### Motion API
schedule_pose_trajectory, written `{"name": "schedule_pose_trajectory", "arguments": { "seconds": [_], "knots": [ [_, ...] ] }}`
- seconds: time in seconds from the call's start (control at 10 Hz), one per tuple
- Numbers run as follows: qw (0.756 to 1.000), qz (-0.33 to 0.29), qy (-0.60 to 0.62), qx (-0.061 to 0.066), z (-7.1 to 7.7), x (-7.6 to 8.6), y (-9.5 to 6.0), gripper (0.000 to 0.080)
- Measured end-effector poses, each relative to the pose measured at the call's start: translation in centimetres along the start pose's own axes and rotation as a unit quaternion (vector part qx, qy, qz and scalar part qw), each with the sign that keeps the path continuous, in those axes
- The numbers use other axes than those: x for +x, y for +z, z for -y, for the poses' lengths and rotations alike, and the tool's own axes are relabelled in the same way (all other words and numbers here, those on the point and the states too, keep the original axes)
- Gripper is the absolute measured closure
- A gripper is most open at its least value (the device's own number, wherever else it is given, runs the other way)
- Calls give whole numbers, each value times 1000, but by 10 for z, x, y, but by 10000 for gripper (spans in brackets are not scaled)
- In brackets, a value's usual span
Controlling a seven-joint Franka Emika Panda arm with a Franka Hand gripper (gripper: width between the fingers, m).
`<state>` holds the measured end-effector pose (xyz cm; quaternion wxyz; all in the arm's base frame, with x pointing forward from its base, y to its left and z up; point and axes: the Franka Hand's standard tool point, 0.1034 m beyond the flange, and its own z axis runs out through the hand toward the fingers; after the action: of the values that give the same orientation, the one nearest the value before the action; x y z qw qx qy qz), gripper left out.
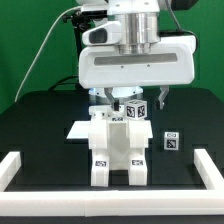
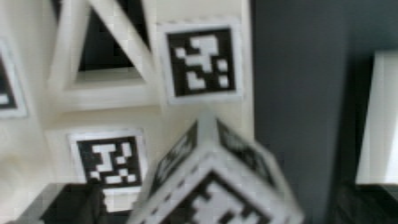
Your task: Assemble chair
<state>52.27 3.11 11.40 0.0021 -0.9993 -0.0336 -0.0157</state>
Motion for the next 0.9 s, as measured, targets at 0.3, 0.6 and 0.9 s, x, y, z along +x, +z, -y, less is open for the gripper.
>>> {"name": "schedule_pose_trajectory", "arguments": {
  "seconds": [0.3, 0.6, 0.9],
  "knots": [
    [996, 1, -89, -2, -1, -1, 1, 150],
    [981, 1, -192, -5, -6, -1, 0, 150],
    [986, 1, -165, -4, -5, -1, 0, 416]
  ]
}}
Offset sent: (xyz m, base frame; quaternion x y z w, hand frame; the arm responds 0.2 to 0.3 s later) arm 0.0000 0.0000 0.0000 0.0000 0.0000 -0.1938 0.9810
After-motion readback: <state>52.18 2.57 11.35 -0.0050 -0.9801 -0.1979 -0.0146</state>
